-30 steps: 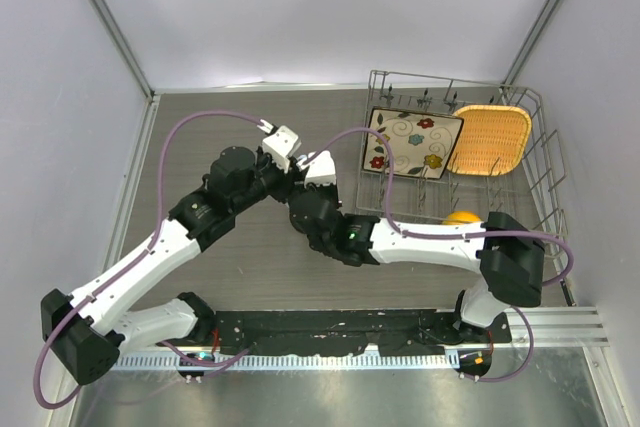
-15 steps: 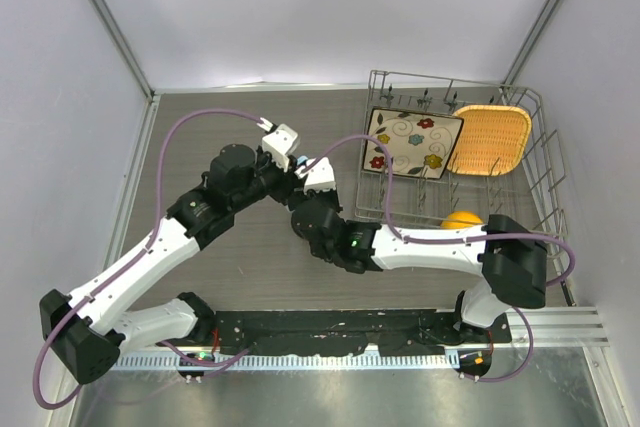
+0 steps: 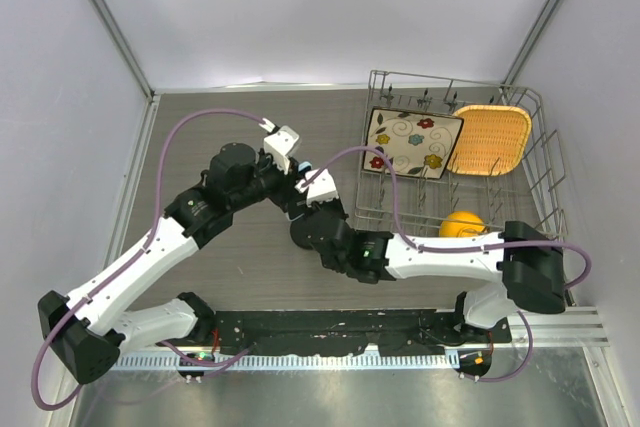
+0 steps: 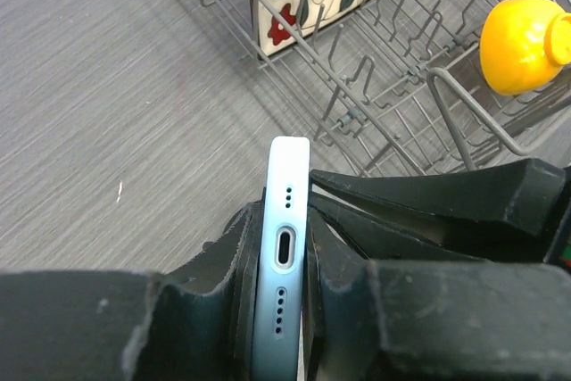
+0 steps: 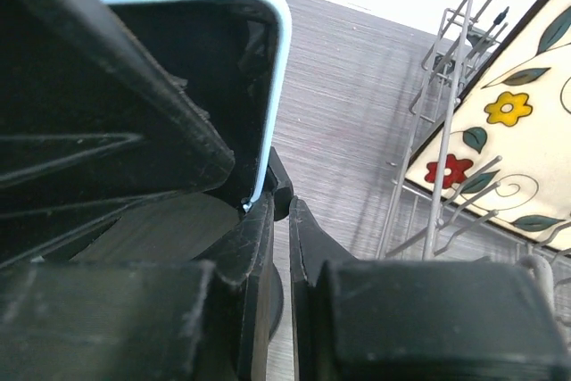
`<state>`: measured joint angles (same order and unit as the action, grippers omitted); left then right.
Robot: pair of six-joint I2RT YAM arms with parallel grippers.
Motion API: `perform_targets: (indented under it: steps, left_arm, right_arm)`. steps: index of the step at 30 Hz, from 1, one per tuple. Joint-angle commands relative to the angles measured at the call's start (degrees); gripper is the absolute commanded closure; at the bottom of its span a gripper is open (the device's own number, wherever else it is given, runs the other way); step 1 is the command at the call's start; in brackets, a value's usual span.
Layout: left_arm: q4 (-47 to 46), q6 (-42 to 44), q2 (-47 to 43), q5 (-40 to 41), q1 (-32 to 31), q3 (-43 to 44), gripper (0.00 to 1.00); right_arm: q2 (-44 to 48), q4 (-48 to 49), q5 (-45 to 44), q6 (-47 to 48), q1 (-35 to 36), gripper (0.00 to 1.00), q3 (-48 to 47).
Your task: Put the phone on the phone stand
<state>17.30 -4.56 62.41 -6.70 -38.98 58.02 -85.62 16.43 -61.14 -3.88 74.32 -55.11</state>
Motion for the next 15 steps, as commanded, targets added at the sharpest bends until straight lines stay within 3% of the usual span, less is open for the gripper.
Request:
perform_targets:
  steps: [1, 6, 11, 14, 15]
  left_arm:
    - [-11.76, 4.82, 5.53, 26.04, 5.14, 0.34, 1.00]
    - [-11.67, 5.43, 5.62, 24.02, 4.97, 0.34, 1.00]
    - [-12.38, 6.58, 5.00, 20.95, 4.53, -0.45, 1.00]
    - [-12.55, 7.28, 3.77, 16.66, 4.53, -0.98, 1.00]
    - [-12.47, 7.37, 3.33, 15.15, 4.53, -1.15, 1.00]
  right_arm:
    - [8.80, 3.37, 14.56, -0.51, 12.51, 0.87, -4.74]
    - [13.29, -2.87, 22.99, -1.22, 12.42, 0.70, -6.32]
    - [17.41, -13.16, 28.18, 0.97, 11.64, 0.62, -10.28]
    - [20.48, -19.75, 30.02, 0.11, 7.78, 0.60, -11.51]
    - [21.28, -21.16, 32.64, -1.03, 2.72, 0.60, -11.51]
